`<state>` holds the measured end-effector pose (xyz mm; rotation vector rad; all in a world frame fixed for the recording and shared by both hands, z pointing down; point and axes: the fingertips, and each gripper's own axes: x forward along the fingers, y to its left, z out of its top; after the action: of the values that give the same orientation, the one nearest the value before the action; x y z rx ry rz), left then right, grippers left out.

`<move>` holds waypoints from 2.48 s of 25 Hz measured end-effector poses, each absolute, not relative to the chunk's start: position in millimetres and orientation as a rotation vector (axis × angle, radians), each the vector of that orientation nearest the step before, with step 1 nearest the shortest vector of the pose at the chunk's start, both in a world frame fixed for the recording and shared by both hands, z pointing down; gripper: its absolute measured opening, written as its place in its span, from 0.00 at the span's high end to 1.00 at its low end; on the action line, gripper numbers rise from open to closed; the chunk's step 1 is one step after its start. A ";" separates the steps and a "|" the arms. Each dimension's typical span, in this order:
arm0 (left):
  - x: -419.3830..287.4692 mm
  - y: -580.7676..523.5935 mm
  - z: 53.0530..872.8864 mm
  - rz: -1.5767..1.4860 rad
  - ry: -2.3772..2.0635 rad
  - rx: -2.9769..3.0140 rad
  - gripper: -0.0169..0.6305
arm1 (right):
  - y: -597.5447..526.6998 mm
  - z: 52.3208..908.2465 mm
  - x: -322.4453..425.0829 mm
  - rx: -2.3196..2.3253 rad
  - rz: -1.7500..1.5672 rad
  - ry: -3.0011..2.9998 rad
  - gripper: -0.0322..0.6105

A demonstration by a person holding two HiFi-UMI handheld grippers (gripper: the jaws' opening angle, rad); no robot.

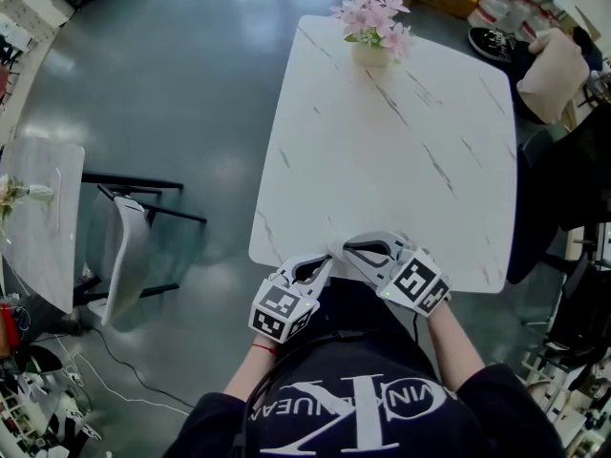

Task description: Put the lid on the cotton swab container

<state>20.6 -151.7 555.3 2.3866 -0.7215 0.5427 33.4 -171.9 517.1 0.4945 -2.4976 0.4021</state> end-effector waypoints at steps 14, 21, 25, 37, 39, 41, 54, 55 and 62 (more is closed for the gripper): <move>38.9 -176.2 510.6 0.526 -0.743 2.623 0.97 | -174.1 516.0 35.4 0.608 0.466 -2.541 0.95; 42.0 -174.0 513.1 0.621 -0.737 2.681 0.97 | -175.4 515.8 40.7 0.723 0.557 -2.530 0.95; 43.1 -173.4 513.5 0.639 -0.747 2.690 0.97 | -168.5 516.3 43.6 0.727 0.566 -2.485 0.95; 43.5 -171.5 513.5 0.632 -0.714 2.709 0.97 | -158.2 517.6 45.2 0.776 0.503 -2.424 0.95; 43.8 -170.9 514.0 0.646 -0.708 2.719 0.97 | -157.9 518.2 45.1 0.774 0.491 -2.417 0.95; 44.1 -170.8 514.1 0.654 -0.705 2.729 0.97 | -158.1 518.2 45.4 0.778 0.490 -2.413 0.95; 43.9 -168.9 516.4 0.638 -0.681 2.757 0.97 | -155.5 520.8 43.0 0.793 0.364 -2.364 0.95; 43.5 -169.4 516.1 0.638 -0.683 2.756 0.97 | -155.8 520.9 43.3 0.799 0.373 -2.366 0.95; 43.1 -169.6 515.1 0.620 -0.685 2.749 0.97 | -156.2 519.5 44.1 0.835 0.394 -2.382 0.95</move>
<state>43.1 -169.6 515.1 2.7489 -0.6854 0.6200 44.1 -156.2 519.5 0.8346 -2.3823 0.3944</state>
